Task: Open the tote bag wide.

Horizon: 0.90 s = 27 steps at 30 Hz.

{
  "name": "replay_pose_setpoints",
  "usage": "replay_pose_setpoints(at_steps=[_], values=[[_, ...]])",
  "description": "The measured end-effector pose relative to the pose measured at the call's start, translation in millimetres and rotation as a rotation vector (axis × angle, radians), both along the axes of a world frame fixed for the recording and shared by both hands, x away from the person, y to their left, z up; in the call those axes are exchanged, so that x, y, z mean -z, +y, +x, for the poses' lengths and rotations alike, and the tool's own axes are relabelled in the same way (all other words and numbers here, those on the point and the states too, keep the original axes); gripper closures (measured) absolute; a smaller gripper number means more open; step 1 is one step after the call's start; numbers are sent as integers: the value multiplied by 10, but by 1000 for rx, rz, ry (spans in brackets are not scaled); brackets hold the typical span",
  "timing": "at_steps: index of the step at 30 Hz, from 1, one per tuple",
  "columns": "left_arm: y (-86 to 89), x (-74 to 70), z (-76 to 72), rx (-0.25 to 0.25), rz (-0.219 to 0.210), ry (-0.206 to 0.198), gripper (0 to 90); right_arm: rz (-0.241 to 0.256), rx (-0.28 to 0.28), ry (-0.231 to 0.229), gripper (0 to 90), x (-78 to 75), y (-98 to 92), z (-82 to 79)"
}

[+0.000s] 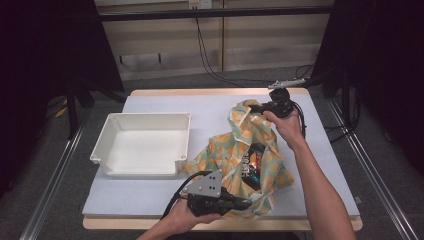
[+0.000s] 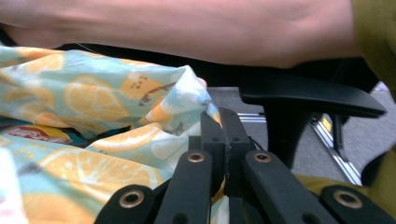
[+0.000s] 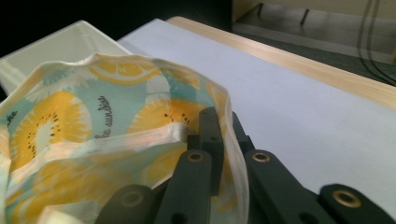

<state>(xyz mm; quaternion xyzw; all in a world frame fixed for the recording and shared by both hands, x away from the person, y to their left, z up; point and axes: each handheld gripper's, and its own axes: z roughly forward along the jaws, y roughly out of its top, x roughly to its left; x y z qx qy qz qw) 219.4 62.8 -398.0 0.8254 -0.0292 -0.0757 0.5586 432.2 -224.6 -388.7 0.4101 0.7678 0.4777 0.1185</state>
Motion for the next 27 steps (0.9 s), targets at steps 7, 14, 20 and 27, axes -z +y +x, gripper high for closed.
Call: replay_pose_setpoints(at_steps=[7,14,20,27], values=[[20,87,27,-14,-3,11,900,-29,30,37,900,187,-68,60],[113,214,174,-107,5,38,857,-40,2,56,839,309,-5,15],[161,183,216,-144,-24,51,668,-21,29,45,583,276,-166,-95],[255,71,276,-182,-60,42,552,15,53,-4,445,66,-377,-284]])
